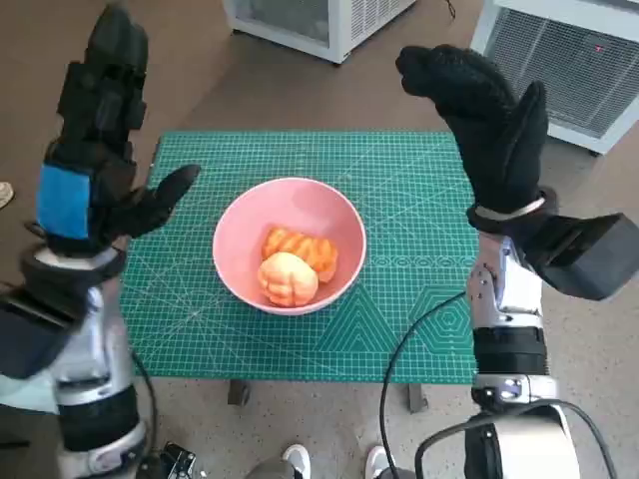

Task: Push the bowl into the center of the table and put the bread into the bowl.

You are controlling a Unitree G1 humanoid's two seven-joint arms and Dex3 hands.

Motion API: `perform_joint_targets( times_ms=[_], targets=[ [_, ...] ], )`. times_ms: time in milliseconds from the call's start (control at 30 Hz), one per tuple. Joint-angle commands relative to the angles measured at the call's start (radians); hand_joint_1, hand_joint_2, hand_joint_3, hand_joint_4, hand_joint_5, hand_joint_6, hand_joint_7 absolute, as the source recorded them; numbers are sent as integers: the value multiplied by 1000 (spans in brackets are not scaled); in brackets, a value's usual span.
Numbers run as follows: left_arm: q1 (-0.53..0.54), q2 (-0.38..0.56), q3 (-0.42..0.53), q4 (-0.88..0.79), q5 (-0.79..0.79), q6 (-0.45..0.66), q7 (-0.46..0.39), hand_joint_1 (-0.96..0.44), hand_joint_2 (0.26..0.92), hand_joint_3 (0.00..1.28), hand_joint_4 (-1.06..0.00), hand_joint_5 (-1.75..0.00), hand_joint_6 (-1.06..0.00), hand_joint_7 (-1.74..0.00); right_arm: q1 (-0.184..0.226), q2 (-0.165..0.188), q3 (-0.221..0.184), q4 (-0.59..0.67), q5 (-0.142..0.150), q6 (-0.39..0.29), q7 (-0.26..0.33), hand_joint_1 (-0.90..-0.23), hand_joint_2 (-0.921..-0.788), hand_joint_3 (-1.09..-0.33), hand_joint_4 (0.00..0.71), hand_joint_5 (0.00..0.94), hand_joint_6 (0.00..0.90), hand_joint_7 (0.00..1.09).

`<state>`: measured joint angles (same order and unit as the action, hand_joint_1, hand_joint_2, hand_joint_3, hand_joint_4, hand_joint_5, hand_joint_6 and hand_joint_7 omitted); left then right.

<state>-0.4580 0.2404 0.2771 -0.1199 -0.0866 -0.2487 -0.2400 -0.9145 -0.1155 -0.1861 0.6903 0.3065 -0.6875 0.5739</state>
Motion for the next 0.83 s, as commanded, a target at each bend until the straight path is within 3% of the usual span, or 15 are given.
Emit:
perform_joint_targets(
  times_ms=[33, 667, 833],
  targets=[
    [20, -8, -6, 19, -40, -18, 11, -763, 921, 472, -19, -1, -5, -322, -5, -3, 11, 31, -30, -27, -16, -726, -921, -751, 157, 54, -1, 603],
    [14, -4, -34, 32, -111, -22, 1, -795, 921, 488, -50, -15, 1, -296, 0, -9, 36, 35, -61, -50, -39, -743, -921, -759, 161, 47, -1, 591],
    [14, 5, -40, 30, -98, -11, 7, -795, 921, 488, -53, -16, 1, -300, 5, -11, 42, 28, -58, -41, -41, -738, -921, -766, 160, 44, -1, 581]
  ],
)
